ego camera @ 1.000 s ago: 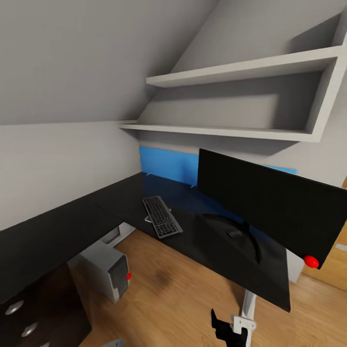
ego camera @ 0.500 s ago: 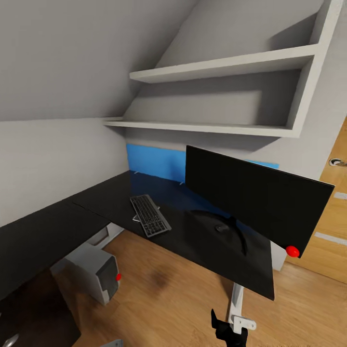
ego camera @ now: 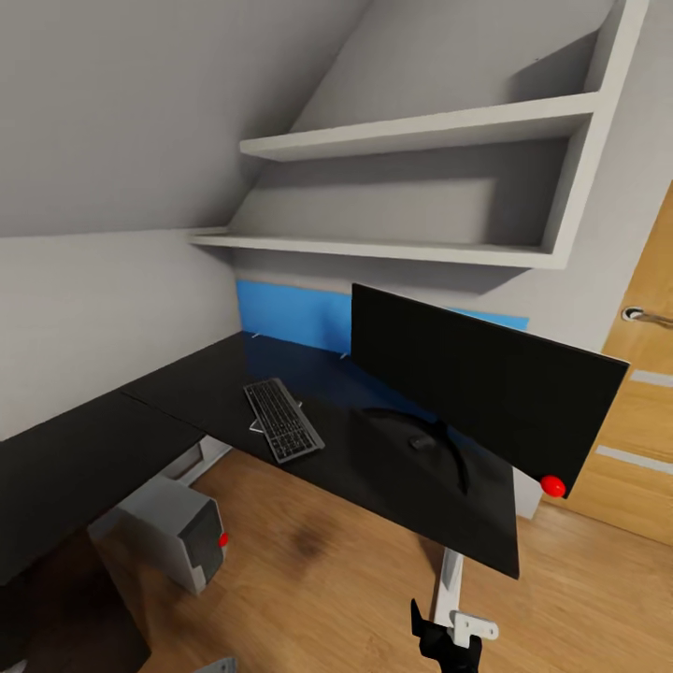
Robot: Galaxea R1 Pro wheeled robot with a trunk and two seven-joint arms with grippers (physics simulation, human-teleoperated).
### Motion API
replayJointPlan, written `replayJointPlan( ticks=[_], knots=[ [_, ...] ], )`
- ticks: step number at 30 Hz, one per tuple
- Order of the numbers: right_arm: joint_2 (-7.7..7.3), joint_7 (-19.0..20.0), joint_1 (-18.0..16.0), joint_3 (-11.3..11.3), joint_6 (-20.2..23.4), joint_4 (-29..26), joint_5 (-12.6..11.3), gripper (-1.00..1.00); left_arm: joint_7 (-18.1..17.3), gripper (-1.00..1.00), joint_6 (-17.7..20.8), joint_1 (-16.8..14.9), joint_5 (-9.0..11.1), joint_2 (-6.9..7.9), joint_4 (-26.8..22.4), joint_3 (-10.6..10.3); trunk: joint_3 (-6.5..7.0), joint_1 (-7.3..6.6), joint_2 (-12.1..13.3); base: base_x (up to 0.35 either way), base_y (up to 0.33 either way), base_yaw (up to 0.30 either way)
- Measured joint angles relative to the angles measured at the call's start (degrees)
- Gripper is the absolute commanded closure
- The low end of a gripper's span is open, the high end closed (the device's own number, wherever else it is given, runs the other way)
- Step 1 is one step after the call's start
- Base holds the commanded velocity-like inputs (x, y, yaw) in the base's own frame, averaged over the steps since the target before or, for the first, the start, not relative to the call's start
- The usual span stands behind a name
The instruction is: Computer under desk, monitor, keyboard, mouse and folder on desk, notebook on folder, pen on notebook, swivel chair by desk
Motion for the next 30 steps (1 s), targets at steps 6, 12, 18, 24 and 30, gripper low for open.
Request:
replayJointPlan(
  ticks=[6,12,18,24,30],
  knots=[
    [-0.10,-0.03,0.00,0.00,-0.02,-0.02,-0.01,-1.00,0.00,-1.00,0.05,0.01,-0.08,0.03,0.00,-0.02,1.07,-1.32,2.41,0.000,0.000,-0.001],
    [-0.16,-0.05,0.00,-0.02,-0.05,-0.01,-0.08,-1.00,0.02,-1.00,0.06,0.00,-0.03,0.08,0.00,0.02,2.15,-2.64,4.82,0.000,0.000,0.000],
    [0.00,-0.12,0.00,-0.05,-0.03,-0.01,-0.44,-1.00,0.07,-1.00,0.02,0.00,0.00,0.08,0.00,0.04,2.52,-3.08,5.63,0.000,0.000,0.000],
    [0.10,-0.11,0.00,-0.06,-0.07,0.03,-0.44,-1.00,0.09,-1.00,-0.02,0.00,-0.02,0.13,0.00,0.09,2.52,-3.08,5.63,0.000,0.000,0.000],
    [0.07,-0.09,0.00,-0.09,-0.02,0.04,-0.38,-1.00,0.14,-1.00,-0.14,0.00,-0.07,0.17,0.00,0.13,2.52,-3.08,5.63,0.000,0.000,0.000]
  ],
)
